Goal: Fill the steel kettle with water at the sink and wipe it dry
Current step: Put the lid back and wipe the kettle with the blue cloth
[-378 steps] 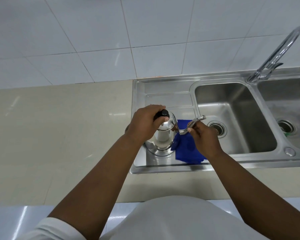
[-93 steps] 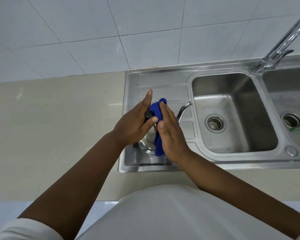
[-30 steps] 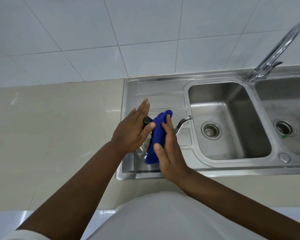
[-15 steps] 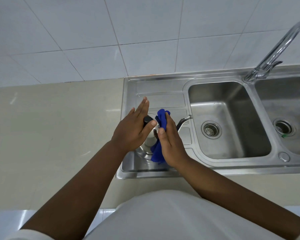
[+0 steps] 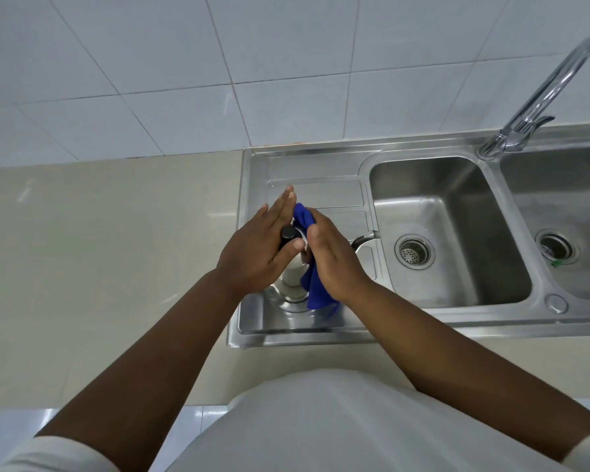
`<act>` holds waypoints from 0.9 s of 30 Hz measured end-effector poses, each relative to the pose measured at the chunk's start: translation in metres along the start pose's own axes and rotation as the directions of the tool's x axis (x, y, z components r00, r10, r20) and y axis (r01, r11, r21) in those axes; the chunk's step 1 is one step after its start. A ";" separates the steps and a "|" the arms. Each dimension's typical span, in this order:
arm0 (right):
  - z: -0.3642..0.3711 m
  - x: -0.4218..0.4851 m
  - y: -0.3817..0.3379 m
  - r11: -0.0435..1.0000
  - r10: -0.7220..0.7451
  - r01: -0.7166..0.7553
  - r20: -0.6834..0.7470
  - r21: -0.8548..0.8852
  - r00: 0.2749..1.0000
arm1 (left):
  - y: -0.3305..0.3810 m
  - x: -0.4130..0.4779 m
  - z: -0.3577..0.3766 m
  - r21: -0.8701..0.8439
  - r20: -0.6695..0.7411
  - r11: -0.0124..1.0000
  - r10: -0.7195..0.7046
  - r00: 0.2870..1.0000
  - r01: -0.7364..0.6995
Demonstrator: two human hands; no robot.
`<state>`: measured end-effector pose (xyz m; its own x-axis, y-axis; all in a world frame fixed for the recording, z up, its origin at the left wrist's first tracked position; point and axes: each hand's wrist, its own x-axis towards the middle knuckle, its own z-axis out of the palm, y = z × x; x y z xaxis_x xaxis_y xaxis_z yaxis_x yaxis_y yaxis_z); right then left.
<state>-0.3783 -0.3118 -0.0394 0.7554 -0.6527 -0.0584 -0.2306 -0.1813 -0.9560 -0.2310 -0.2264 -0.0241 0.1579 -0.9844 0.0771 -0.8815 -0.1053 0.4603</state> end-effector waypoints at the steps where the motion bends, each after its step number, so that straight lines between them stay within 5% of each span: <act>1: -0.001 0.003 -0.001 0.999 0.021 -0.021 -0.004 0.025 1.000 | 0.001 0.000 0.000 0.013 0.000 1.000 -0.002 1.000 0.002; 7: 0.011 -0.007 0.006 0.999 0.032 -0.029 -0.087 0.037 0.996 | -0.003 -0.002 0.006 0.111 -0.079 0.993 -0.031 0.996 0.040; 11: 0.014 -0.025 0.009 1.000 0.005 -0.005 -0.074 -0.008 0.997 | 0.013 -0.011 0.016 0.114 -0.234 0.966 -0.201 0.951 0.232; 15: 0.023 -0.044 0.015 0.997 -0.016 0.014 -0.037 -0.071 0.999 | 0.023 -0.011 0.026 0.041 -0.217 0.938 -0.327 0.920 0.343; 21: 0.026 -0.043 0.009 0.983 -0.077 0.075 -0.006 -0.168 0.997 | 0.013 -0.012 0.021 0.002 -0.204 0.974 -0.223 0.953 0.228; 27: 0.012 -0.017 -0.010 0.996 0.070 -0.068 0.019 -0.058 0.997 | 0.004 -0.011 0.018 -0.025 -0.150 0.988 -0.155 0.976 0.153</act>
<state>-0.3813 -0.2899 -0.0324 0.7490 -0.6497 -0.1301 -0.3167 -0.1785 -0.9316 -0.2448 -0.2188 -0.0390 0.3577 -0.9238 0.1363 -0.8353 -0.2513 0.4891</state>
